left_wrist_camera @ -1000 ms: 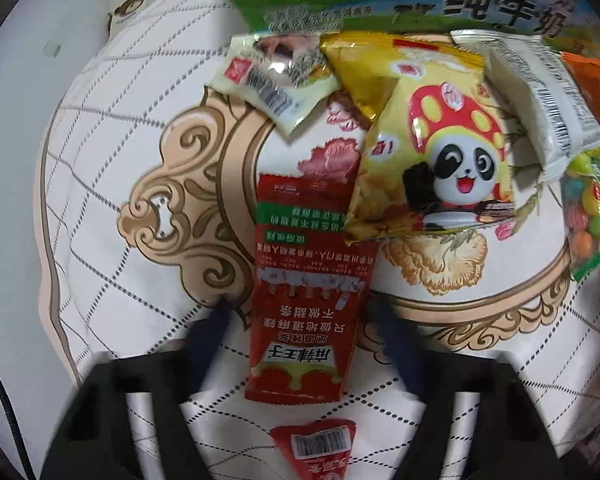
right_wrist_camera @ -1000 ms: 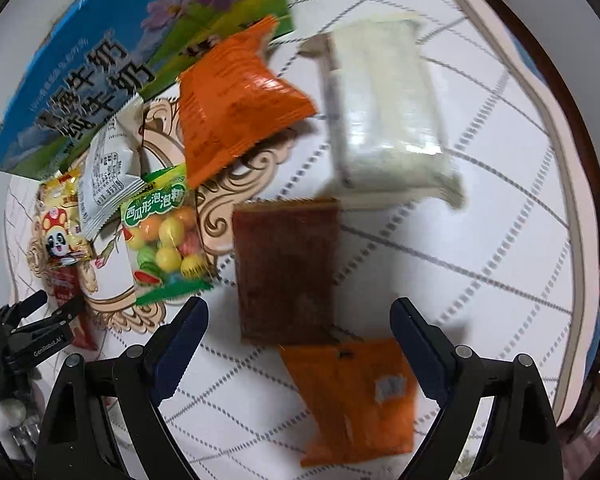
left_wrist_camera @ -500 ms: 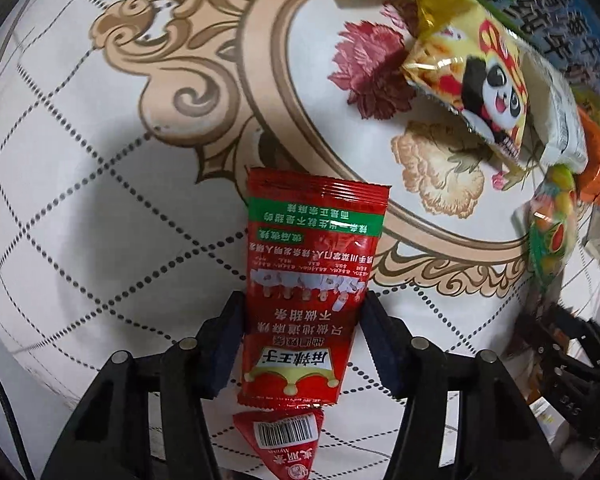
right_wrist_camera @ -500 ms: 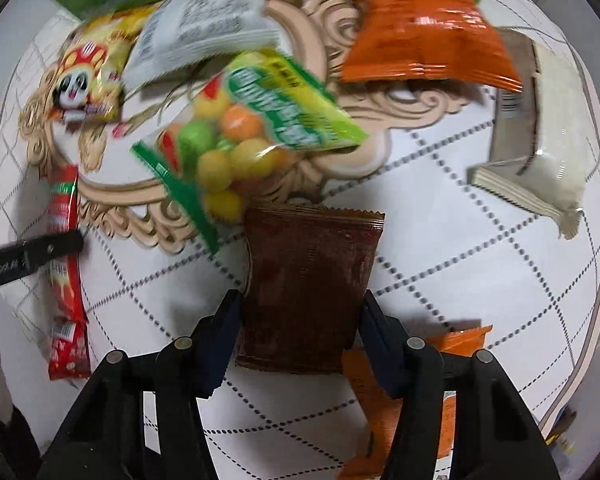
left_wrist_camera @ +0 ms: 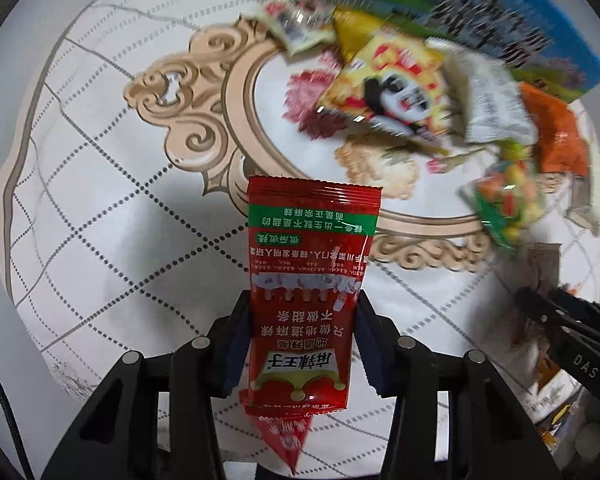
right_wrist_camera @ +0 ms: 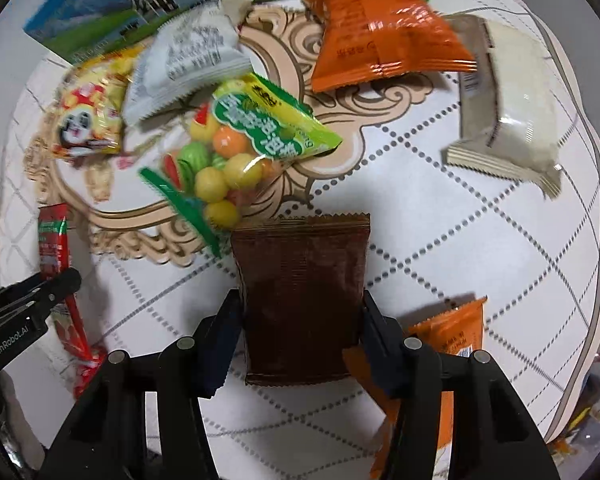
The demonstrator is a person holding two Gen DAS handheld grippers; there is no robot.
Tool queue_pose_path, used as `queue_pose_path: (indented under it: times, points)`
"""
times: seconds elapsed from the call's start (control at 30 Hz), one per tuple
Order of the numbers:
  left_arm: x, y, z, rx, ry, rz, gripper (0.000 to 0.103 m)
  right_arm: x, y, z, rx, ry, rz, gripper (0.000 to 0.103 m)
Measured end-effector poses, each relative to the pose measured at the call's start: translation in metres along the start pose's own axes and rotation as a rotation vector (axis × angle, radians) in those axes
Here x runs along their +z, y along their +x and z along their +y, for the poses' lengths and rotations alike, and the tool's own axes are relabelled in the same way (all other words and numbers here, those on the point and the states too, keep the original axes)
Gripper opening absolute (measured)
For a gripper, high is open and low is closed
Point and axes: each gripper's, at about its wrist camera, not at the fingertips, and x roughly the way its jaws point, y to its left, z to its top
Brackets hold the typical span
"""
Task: Organize snacks
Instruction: 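Lower both packets into the box and open both tools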
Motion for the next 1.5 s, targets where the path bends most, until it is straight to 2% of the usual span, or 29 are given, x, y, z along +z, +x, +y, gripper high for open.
queue_pose_path:
  times: [0.27, 0.33, 0.43, 0.47, 0.57, 0.67, 0.77, 0.93, 1.1, 1.2, 1.33, 1.4, 1.47, 1.5]
  points:
    - [0.009, -0.079, -0.008, -0.165, 0.000, -0.052, 0.045, -0.011, -0.082, 0.004, 0.137, -0.002, -0.111, 0.058]
    - [0.020, -0.090, 0.007, -0.201, 0.003, -0.075, 0.045, -0.010, -0.101, 0.009, 0.166, -0.007, -0.150, 0.058]
    - [0.045, -0.122, 0.002, -0.252, 0.024, -0.113, 0.045, -0.005, -0.134, 0.014, 0.203, -0.014, -0.218, 0.058]
    - [0.051, -0.121, 0.017, -0.259, 0.032, -0.123, 0.045, 0.001, -0.150, 0.012, 0.216, -0.016, -0.245, 0.058]
    - [0.078, -0.133, 0.018, -0.258, 0.063, -0.167, 0.045, 0.034, -0.174, 0.023, 0.221, -0.021, -0.312, 0.058]
    - [0.121, -0.159, 0.012, -0.219, 0.090, -0.211, 0.045, 0.078, -0.188, 0.035, 0.185, -0.025, -0.373, 0.058]
    - [0.170, -0.163, 0.004, -0.180, 0.098, -0.215, 0.045, 0.123, -0.200, 0.030, 0.139, -0.025, -0.401, 0.058]
    - [0.249, -0.139, 0.001, -0.098, 0.089, -0.182, 0.045, 0.205, -0.183, 0.019, 0.056, -0.028, -0.385, 0.058]
    - [0.310, -0.086, 0.007, -0.023, 0.060, -0.116, 0.045, 0.272, -0.149, 0.007, -0.014, -0.032, -0.339, 0.058]
    - [0.335, -0.061, 0.009, 0.003, 0.054, -0.081, 0.045, 0.309, -0.123, 0.003, -0.049, -0.031, -0.309, 0.059]
    - [0.363, -0.033, 0.013, 0.022, 0.054, -0.032, 0.048, 0.335, -0.103, -0.005, -0.076, -0.029, -0.279, 0.059]
    - [0.371, -0.023, 0.015, 0.031, 0.046, -0.028, 0.054, 0.349, -0.091, -0.007, -0.070, -0.022, -0.234, 0.060]
    - [0.377, -0.018, 0.018, 0.005, 0.034, -0.028, 0.080, 0.359, -0.080, -0.008, -0.081, -0.015, -0.195, 0.081]
    - [0.379, -0.017, 0.019, -0.005, 0.029, -0.032, 0.084, 0.361, -0.075, -0.008, -0.086, -0.018, -0.186, 0.086]
